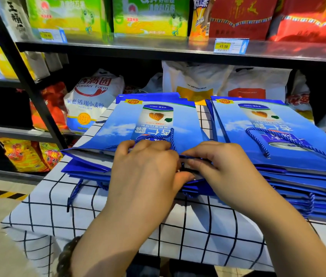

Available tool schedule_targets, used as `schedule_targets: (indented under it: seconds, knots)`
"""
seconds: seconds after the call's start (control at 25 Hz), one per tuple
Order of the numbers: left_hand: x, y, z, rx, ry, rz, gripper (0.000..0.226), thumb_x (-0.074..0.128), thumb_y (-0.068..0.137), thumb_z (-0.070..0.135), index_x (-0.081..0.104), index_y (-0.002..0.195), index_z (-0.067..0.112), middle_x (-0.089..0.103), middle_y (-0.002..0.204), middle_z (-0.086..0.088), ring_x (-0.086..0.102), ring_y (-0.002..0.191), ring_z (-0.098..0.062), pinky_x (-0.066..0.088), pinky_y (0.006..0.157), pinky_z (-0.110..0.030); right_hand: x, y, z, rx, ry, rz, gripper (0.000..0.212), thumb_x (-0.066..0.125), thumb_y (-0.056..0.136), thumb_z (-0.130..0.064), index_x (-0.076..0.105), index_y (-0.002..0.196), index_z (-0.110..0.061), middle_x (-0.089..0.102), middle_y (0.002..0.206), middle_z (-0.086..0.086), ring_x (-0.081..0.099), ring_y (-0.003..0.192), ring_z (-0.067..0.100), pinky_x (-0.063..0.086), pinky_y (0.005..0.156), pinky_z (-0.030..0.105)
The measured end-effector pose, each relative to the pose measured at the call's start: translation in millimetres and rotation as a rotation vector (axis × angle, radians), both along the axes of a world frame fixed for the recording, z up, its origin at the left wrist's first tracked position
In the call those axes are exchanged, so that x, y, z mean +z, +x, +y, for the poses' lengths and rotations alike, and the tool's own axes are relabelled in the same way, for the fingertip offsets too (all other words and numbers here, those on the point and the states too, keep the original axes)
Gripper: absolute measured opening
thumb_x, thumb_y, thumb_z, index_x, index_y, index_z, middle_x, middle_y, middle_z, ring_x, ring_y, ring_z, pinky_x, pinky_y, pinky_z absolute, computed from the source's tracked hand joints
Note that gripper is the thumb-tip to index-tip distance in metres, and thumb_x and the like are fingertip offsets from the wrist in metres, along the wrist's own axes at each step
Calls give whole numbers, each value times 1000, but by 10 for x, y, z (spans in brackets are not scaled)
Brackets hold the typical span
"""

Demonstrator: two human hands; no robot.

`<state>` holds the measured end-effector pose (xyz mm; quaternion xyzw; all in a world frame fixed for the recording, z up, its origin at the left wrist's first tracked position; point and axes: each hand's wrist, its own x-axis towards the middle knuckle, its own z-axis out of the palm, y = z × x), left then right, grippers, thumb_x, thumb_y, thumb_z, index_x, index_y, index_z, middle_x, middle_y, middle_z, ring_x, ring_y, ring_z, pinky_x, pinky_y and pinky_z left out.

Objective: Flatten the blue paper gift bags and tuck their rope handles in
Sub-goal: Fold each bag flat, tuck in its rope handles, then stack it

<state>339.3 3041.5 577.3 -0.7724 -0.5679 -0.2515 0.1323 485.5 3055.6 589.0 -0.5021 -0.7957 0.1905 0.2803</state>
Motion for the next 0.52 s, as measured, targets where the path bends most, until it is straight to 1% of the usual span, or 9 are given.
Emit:
schedule_targets:
  seconds: [0.08,0.12,0.16,0.24,0.32,0.4,0.44,0.52]
  knots:
    - [-18,22,-10,-21,51,26,17,64,66,36,62,58,21,61,62,4,61,64,-24,47,71,-38,-4,-10,-20,-4,21,9,27,46,82,-31,70,93,-26,66,83,-7,61,83,16,50,73,41]
    - [-37,21,-14,-35,68,50,12,70,63,26,61,60,20,60,61,2,60,62,-25,47,70,-37,-14,-18,-21,-5,23,2,29,45,80,-32,70,93,-27,66,83,-7,61,83,16,50,72,42]
    - [-52,16,-16,-56,69,89,17,76,58,19,60,61,17,59,60,-1,59,59,-25,48,68,-35,-28,-24,-20,-9,19,-5,30,44,80,-32,70,94,-27,66,83,-8,61,83,16,50,71,42]
    - [-68,-17,10,-127,59,172,28,82,48,15,58,61,14,57,58,-4,57,54,-25,48,62,-32,-61,-30,-24,-15,10,-8,28,45,80,-32,69,94,-27,65,83,-8,61,83,17,50,71,43]
    - [-53,-63,28,-178,21,240,30,83,46,15,57,61,15,55,57,-3,54,50,-24,46,57,-29,-86,-42,-32,-16,-5,-2,26,45,81,-31,68,93,-26,65,83,-7,60,84,17,50,72,43]
    - [-38,-109,42,-220,-22,288,27,80,49,16,56,61,17,54,58,-1,53,49,-23,44,55,-27,-93,-57,-47,-10,-25,-4,22,48,84,-30,67,92,-26,64,82,-7,59,83,18,49,73,43]
    - [-30,-134,46,-240,-36,307,24,77,51,16,55,61,18,53,58,0,52,49,-22,40,53,-26,-96,-65,-56,-6,-29,-17,19,49,86,-28,67,92,-25,63,83,-6,58,84,19,49,74,43]
    - [-7,-171,49,-267,-41,330,18,68,56,17,51,60,22,50,57,1,49,47,-21,29,53,-24,-96,-70,-74,-8,-25,-73,16,51,90,-26,66,94,-24,63,87,-5,57,88,19,48,76,41]
